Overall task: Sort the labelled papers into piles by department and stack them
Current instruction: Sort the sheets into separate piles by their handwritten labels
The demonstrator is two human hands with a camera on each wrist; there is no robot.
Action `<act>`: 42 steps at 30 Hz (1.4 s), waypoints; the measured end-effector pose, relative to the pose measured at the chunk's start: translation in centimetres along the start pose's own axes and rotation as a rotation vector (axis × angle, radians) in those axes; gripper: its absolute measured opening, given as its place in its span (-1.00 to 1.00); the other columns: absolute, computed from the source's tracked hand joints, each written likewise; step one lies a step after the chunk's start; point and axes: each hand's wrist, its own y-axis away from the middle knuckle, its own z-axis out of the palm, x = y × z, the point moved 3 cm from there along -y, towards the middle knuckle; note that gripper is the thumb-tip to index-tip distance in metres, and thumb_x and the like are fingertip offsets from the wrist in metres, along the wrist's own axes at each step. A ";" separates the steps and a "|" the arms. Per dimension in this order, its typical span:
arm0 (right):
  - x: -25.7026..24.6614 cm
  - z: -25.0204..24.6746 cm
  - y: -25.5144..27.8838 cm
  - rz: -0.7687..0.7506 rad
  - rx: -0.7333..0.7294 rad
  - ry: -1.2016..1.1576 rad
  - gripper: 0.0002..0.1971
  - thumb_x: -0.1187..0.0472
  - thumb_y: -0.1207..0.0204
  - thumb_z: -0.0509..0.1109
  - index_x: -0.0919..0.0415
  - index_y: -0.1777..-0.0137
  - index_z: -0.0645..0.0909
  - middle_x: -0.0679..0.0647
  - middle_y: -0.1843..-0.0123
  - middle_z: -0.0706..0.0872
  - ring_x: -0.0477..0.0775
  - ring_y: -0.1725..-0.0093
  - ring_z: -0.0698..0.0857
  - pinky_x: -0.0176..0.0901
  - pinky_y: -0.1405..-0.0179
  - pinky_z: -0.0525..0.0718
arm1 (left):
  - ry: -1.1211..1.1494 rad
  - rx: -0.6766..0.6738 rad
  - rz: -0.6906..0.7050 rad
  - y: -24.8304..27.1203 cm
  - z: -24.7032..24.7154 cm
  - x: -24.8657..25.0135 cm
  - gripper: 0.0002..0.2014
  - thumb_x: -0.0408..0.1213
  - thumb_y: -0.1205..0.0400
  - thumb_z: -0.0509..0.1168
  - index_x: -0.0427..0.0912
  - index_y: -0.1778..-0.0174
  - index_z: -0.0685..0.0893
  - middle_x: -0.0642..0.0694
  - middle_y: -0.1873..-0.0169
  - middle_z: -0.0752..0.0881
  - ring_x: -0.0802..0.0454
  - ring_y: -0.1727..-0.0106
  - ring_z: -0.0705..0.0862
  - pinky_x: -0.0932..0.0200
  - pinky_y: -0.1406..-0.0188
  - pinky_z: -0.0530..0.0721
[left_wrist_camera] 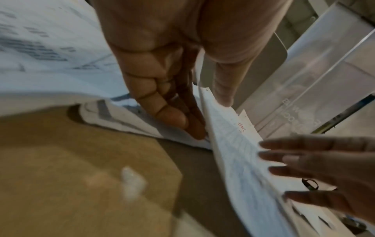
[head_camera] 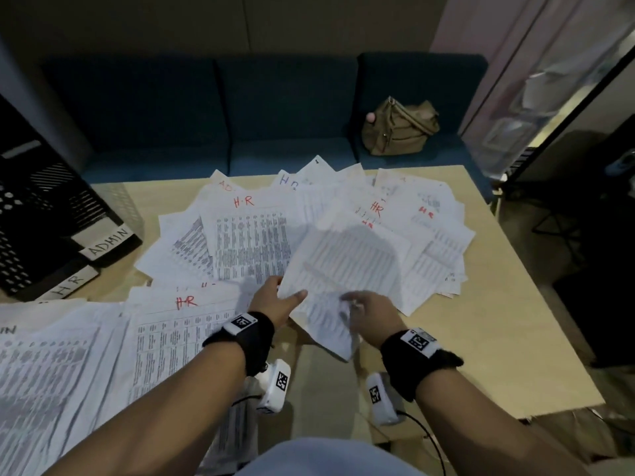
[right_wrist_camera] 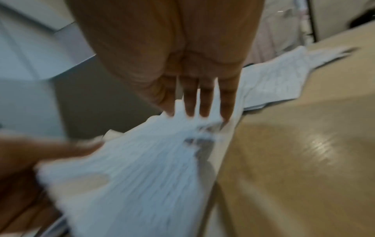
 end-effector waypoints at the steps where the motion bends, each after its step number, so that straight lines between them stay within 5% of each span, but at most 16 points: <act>1: 0.9 -1.0 -0.5 0.061 0.163 -0.101 -0.67 0.22 -0.59 0.29 0.12 -0.34 0.59 0.13 -0.40 0.57 0.16 -0.41 0.53 0.04 -0.42 0.52 | -0.071 0.015 0.019 0.0 0.4 0.2 -0.65 -0.11 -0.55 0.43 -0.08 -0.19 0.53 -0.08 -0.01 0.71 -0.14 -0.06 0.72 -0.12 -0.09 0.72; 4: 4.5 -3.6 -2.4 0.374 0.506 -0.323 -0.48 0.21 -0.57 0.36 0.26 -0.50 0.34 0.27 -0.49 0.36 0.28 -0.44 0.44 0.08 -0.45 0.45 | -0.157 0.036 0.061 0.1 1.3 0.8 -0.86 -0.25 -0.64 0.29 -0.13 -0.10 0.62 -0.16 0.01 0.71 -0.19 -0.06 0.70 0.08 0.07 0.66; 8: 7.4 -4.5 -4.9 0.571 0.492 -0.718 -0.12 0.18 -0.43 0.55 0.20 -0.63 0.08 0.28 -0.52 0.39 0.36 -0.41 0.51 0.21 -0.35 0.58 | -0.136 0.069 0.042 0.7 1.3 0.8 -0.88 -0.29 -0.69 0.17 -0.10 -0.08 0.59 -0.19 -0.01 0.71 -0.14 0.05 0.69 0.09 0.15 0.67; 11: 7.5 -4.1 -5.5 0.543 0.438 -0.823 -0.26 0.29 -0.42 0.55 0.19 -0.55 0.27 0.16 -0.40 0.55 0.26 -0.27 0.63 0.02 -0.24 0.62 | -0.041 0.013 -0.007 1.9 1.6 0.4 -0.86 -0.29 -0.70 0.17 -0.03 -0.08 0.61 -0.08 0.03 0.73 -0.04 0.10 0.71 0.19 0.33 0.67; 13: 7.8 -3.6 -5.8 0.506 0.408 -0.781 -0.53 0.31 -0.40 0.54 0.17 -0.31 0.56 0.17 -0.25 0.71 0.23 -0.14 0.71 0.10 -0.22 0.68 | -0.095 -0.013 0.004 2.0 1.6 -0.2 -0.88 -0.27 -0.68 0.24 -0.01 -0.04 0.66 -0.02 0.07 0.75 -0.05 0.07 0.73 0.11 0.17 0.71; 16: 8.9 -3.5 -5.4 0.493 0.452 -0.692 -0.75 0.35 -0.44 0.49 0.26 -0.13 0.69 0.18 -0.03 0.77 0.22 -0.06 0.72 0.02 -0.14 0.69 | -0.201 0.035 0.047 1.9 1.4 -0.4 -0.90 -0.33 -0.58 0.38 -0.03 0.06 0.68 -0.02 0.13 0.76 -0.07 0.05 0.74 0.07 -0.02 0.70; 18: 9.4 -4.1 -4.7 0.472 0.492 -0.712 -0.88 0.42 -0.43 0.47 0.22 0.10 0.68 0.17 0.11 0.75 0.22 0.00 0.72 -0.03 -0.04 0.68 | -0.123 0.128 0.063 1.8 1.2 -0.2 -0.83 -0.36 -0.52 0.46 -0.03 0.08 0.65 -0.03 0.12 0.75 -0.04 0.09 0.74 0.17 0.14 0.70; 20: 10.4 -4.8 -4.1 0.438 0.491 -0.851 -0.78 0.58 -0.41 0.38 0.24 0.26 0.61 0.19 0.22 0.72 0.17 0.11 0.75 0.01 0.00 0.76 | -0.051 0.206 0.088 1.9 1.0 0.7 -0.63 -0.29 -0.46 0.53 -0.01 -0.12 0.59 -0.01 -0.01 0.69 0.06 0.06 0.70 0.29 0.20 0.63; 24: 10.7 -6.4 -2.5 0.266 0.349 -0.899 -0.83 0.65 -0.46 0.31 0.44 0.07 0.59 0.02 0.47 0.67 -0.15 0.45 0.67 -0.28 0.29 0.71 | 0.067 0.146 0.199 1.4 1.4 3.0 -0.06 -0.28 -0.31 0.64 -0.03 -0.56 0.29 0.12 -0.36 0.40 0.12 -0.35 0.42 0.07 -0.34 0.50; 27: 10.0 -6.2 -1.7 0.223 0.224 -0.835 -0.97 0.57 -0.46 0.39 0.55 0.13 0.62 0.20 0.33 0.67 0.08 0.32 0.66 -0.08 0.11 0.63 | 0.253 -0.052 0.163 1.7 3.0 3.7 0.06 -0.33 -0.15 0.71 0.04 -0.55 0.33 0.01 -0.43 0.50 -0.02 -0.39 0.52 -0.12 -0.34 0.56; 30: 9.0 -5.8 -1.3 0.239 0.109 -0.758 -0.82 0.29 -0.51 0.46 0.36 0.27 0.60 0.19 0.36 0.65 0.04 0.34 0.67 -0.06 0.22 0.64 | 0.369 0.000 0.089 2.3 4.3 3.6 -0.51 -0.50 -0.33 0.57 -0.15 -0.16 0.67 -0.13 -0.03 0.78 -0.20 -0.19 0.72 -0.06 -0.15 0.68; 32: 9.6 -6.1 -1.5 0.324 0.265 -0.751 -0.75 0.11 -0.49 0.49 0.27 0.28 0.60 0.14 0.33 0.68 0.12 0.33 0.65 -0.07 0.30 0.67 | 0.247 0.093 0.069 2.5 4.0 3.2 -0.75 -0.47 -0.49 0.47 -0.21 -0.07 0.70 -0.10 0.11 0.78 -0.17 -0.05 0.76 0.12 -0.02 0.65; 35: 12.3 -7.0 -2.6 0.610 0.595 -0.515 -0.50 -0.14 -0.28 0.59 0.19 -0.03 0.58 0.20 -0.07 0.66 0.32 -0.06 0.66 0.21 -0.05 0.69 | 0.156 0.177 0.067 2.3 2.7 2.0 -0.81 -0.35 -0.53 0.46 -0.19 -0.05 0.72 -0.09 0.16 0.77 -0.14 0.02 0.75 0.10 -0.02 0.65; 38: 12.6 -7.0 -3.7 0.736 0.469 -0.310 -0.25 -0.31 -0.09 0.59 0.13 -0.16 0.49 0.23 -0.20 0.51 0.37 -0.30 0.52 0.25 -0.20 0.59 | 0.092 0.203 0.026 2.6 1.7 1.3 -0.90 -0.22 -0.50 0.49 -0.05 0.17 0.69 -0.11 0.19 0.79 -0.13 0.10 0.76 0.03 0.01 0.70; 40: 12.2 -6.7 -4.3 0.722 0.371 -0.222 -0.37 -0.25 -0.13 0.57 0.00 -0.13 0.48 0.18 -0.22 0.47 0.35 -0.33 0.42 0.23 -0.23 0.55 | 0.094 0.146 0.013 2.8 1.5 1.0 -0.81 -0.30 -0.45 0.53 0.00 0.16 0.66 -0.07 0.17 0.78 -0.05 0.10 0.75 0.06 0.03 0.69; 42: 12.0 -6.6 -4.7 0.724 0.379 -0.210 -0.61 -0.19 -0.16 0.58 -0.06 0.14 0.54 0.15 -0.16 0.52 0.32 -0.26 0.44 0.22 -0.23 0.59 | 0.064 0.033 -0.003 3.1 1.7 0.6 -0.67 -0.48 -0.41 0.53 -0.02 0.05 0.65 -0.06 0.08 0.79 -0.02 0.02 0.75 0.00 -0.09 0.70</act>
